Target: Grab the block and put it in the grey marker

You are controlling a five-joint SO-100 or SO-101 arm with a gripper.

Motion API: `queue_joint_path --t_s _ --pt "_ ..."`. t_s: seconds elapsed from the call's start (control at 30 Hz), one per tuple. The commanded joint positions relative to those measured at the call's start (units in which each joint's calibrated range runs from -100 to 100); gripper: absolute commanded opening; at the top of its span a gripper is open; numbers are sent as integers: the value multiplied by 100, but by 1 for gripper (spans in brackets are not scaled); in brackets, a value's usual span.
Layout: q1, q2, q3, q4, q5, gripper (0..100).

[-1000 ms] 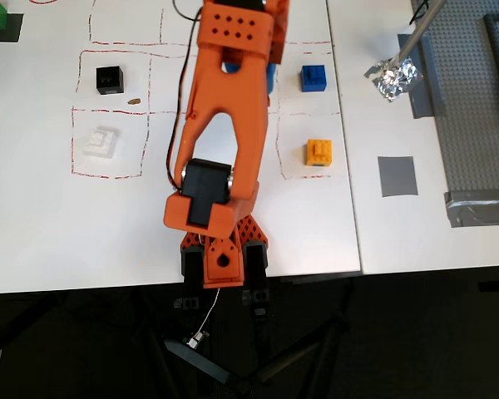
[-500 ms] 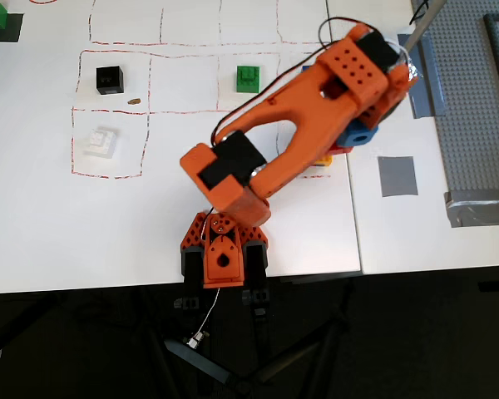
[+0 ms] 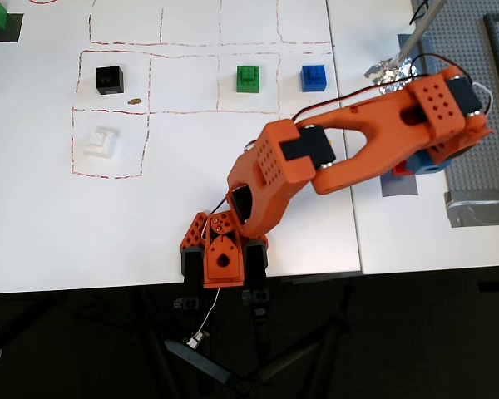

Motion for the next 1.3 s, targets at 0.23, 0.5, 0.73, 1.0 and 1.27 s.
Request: queue_joint_path --t_s 0.23,0.5,0.73,1.0,1.27 --pt "310 218 -674 -142 54 0" --pt "284 580 -601 -273 -15 15" --pt "337 597 -629 -436 -49 31" --pt "531 29 -891 -53 161 35" --pt "734 -1040 -1037 935 606 32"
